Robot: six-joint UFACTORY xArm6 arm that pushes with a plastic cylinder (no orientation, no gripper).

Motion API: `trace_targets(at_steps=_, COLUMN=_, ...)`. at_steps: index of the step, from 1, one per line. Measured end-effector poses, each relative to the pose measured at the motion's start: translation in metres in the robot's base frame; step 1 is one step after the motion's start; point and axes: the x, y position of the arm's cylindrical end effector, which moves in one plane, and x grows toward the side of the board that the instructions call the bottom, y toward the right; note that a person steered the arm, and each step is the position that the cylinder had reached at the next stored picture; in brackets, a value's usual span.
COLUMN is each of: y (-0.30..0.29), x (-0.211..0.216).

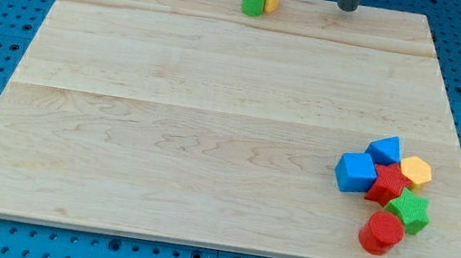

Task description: Separate the yellow heart and green circle

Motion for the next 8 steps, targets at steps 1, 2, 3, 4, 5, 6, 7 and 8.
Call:
trace_targets(at_steps=1, y=0.000, x=0.000)
trace_targets(at_steps=2, y=-0.002, x=-0.001)
trace_targets(at_steps=3, y=-0.002, x=-0.001)
trace_targets(at_steps=4, y=-0.017, x=0.004)
trace_targets(at_steps=5, y=-0.073, x=0.005)
trace_targets(at_steps=6, y=-0.081, x=0.002)
trace_targets(at_steps=7, y=-0.078, x=0.000)
trace_targets(at_steps=8, y=-0.079, x=0.000)
